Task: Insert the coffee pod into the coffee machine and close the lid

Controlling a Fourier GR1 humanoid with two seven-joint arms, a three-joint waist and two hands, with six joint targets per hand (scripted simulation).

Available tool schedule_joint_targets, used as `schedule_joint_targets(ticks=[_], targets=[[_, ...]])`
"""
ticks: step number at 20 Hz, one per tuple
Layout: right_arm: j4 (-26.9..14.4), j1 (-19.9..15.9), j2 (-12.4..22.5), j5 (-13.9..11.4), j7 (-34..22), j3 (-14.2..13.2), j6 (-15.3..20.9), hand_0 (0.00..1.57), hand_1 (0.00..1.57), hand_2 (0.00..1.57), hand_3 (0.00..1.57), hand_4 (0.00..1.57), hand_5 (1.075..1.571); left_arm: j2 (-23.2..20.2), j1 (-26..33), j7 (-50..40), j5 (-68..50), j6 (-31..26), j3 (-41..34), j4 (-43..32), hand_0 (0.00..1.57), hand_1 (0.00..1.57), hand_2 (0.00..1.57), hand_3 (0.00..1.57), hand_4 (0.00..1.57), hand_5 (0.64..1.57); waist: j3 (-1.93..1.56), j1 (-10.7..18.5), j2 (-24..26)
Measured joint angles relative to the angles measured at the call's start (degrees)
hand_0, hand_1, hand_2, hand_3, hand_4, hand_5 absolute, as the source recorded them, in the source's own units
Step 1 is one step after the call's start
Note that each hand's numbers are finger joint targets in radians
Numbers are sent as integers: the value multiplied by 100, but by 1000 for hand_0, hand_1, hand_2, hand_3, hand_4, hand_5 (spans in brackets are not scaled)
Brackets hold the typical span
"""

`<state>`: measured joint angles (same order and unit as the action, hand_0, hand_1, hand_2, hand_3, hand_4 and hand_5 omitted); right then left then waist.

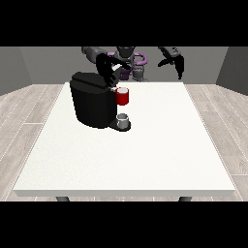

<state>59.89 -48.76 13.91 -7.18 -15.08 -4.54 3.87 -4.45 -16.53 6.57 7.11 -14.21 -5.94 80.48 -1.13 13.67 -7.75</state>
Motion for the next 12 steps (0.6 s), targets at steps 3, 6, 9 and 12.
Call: schedule_joint_targets(ticks=[3,6,9,12], targets=[[108,-138,151,-128,-197,6,12,0,0,0,0,241,1571,29,-168,-9,3,-8,47,-10,0,0,0,0,398,1571,-23,125,-139],[293,-165,267,-209,-582,4,-9,0,0,0,0,127,1571,23,-231,78,23,-38,82,-68,0,0,0,0,429,1571,-52,249,-224],[508,-186,411,-256,-952,-75,0,0,0,0,0,87,1571,37,-347,99,22,-85,141,-69,0,0,0,0,429,1571,-78,412,-325],[714,-172,577,-297,-1295,-163,-3,0,0,0,0,0,1571,35,-470,85,-29,-166,168,-42,0,0,0,0,368,1571,-101,612,-412]])
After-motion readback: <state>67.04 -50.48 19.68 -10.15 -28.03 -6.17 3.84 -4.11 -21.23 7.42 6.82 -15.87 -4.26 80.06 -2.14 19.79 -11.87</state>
